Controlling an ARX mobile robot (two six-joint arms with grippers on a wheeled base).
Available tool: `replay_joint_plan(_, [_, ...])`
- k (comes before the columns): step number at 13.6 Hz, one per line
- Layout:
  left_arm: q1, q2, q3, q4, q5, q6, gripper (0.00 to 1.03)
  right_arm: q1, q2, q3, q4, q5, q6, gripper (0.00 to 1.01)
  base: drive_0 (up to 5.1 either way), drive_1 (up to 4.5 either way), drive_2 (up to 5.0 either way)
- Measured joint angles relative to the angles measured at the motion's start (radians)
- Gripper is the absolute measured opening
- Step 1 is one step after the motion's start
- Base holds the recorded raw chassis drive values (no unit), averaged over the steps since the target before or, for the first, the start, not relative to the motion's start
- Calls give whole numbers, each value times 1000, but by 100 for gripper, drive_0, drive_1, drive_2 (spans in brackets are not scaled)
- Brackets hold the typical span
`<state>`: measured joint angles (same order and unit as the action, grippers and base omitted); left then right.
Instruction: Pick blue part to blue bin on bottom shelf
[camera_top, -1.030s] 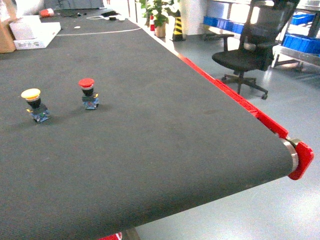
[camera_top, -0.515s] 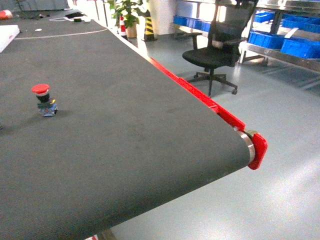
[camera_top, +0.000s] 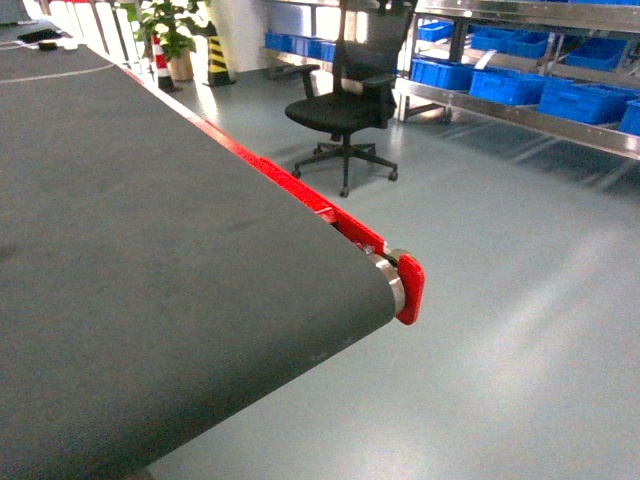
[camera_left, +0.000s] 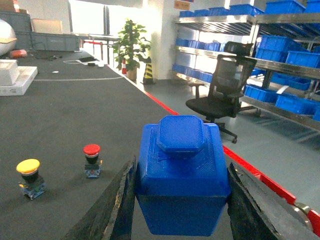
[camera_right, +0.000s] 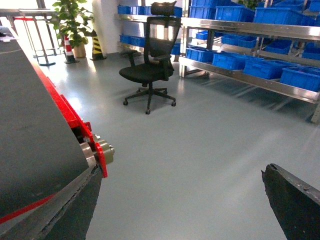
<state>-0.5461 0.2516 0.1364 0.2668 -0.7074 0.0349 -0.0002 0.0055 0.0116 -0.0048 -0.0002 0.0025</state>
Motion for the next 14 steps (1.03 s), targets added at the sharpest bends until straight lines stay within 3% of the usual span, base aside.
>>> replay_joint_plan(14, [0, 0, 0, 0, 0, 0, 42, 0, 0, 0, 0, 0, 0, 98, -164, -164, -164])
